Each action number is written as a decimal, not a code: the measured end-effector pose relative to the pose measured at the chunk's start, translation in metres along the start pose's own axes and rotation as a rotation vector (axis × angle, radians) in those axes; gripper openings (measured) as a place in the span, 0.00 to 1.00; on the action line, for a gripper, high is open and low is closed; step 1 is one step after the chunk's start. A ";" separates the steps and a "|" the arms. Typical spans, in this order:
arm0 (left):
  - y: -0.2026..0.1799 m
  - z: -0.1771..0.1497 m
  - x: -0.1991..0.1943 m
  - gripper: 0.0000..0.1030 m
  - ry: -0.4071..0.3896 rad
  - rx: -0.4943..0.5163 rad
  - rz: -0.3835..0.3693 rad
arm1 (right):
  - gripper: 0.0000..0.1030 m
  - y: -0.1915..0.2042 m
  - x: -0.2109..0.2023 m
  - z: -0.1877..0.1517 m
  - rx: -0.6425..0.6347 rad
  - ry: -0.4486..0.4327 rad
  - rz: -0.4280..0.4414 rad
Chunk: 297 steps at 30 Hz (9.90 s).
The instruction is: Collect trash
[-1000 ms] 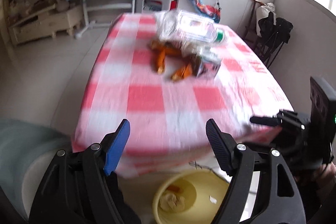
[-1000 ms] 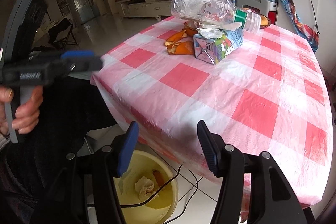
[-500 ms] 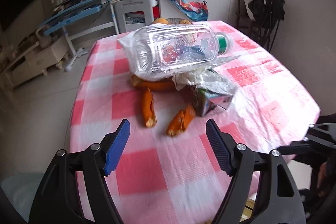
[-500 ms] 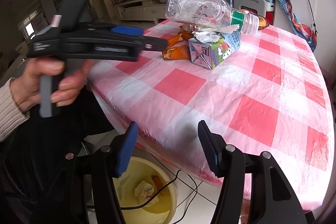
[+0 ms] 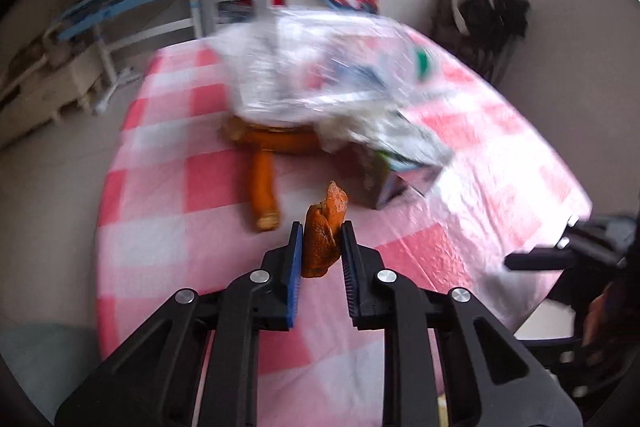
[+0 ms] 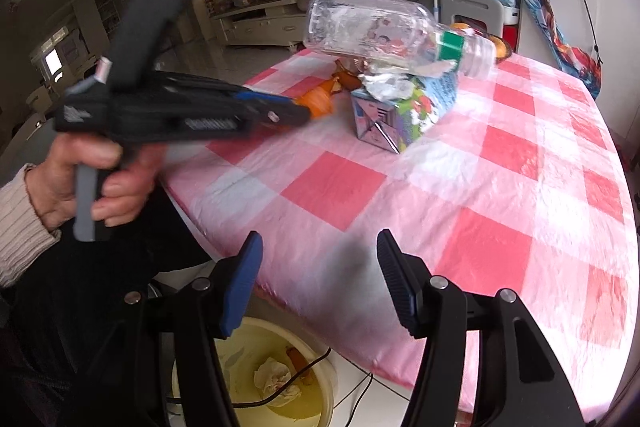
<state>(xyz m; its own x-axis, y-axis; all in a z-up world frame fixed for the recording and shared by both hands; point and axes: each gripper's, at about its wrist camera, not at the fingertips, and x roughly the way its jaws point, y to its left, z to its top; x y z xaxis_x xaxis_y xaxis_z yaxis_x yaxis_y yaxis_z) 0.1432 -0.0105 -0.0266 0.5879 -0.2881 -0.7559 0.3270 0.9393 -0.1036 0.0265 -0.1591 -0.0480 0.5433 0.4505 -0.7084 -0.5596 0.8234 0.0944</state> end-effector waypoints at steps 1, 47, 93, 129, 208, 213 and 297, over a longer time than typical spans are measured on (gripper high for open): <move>0.013 -0.001 -0.007 0.18 -0.021 -0.056 0.001 | 0.56 0.004 0.004 0.004 -0.010 0.002 0.007; 0.052 -0.029 -0.044 0.18 -0.166 -0.300 0.097 | 0.16 0.062 -0.017 0.021 -0.294 0.168 0.251; 0.000 -0.086 -0.095 0.88 -0.160 -0.227 0.254 | 0.84 -0.015 -0.027 -0.032 0.170 -0.055 -0.346; -0.005 -0.092 -0.057 0.93 -0.091 -0.232 0.248 | 0.91 -0.015 -0.012 -0.034 0.173 -0.029 -0.394; -0.005 -0.096 -0.051 0.93 -0.069 -0.248 0.262 | 0.93 -0.012 -0.013 -0.036 0.173 -0.044 -0.399; -0.005 -0.096 -0.051 0.93 -0.069 -0.248 0.262 | 0.93 -0.012 -0.013 -0.036 0.173 -0.043 -0.399; -0.084 0.067 0.069 0.82 -0.059 -0.049 0.170 | 0.93 -0.029 -0.032 -0.034 0.246 -0.082 -0.276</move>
<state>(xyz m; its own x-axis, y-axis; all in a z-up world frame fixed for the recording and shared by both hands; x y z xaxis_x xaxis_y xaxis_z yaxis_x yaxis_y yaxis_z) 0.2062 -0.1214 -0.0267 0.6743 -0.1331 -0.7264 0.1837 0.9829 -0.0096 0.0043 -0.2087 -0.0517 0.7065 0.2178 -0.6734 -0.2235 0.9714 0.0796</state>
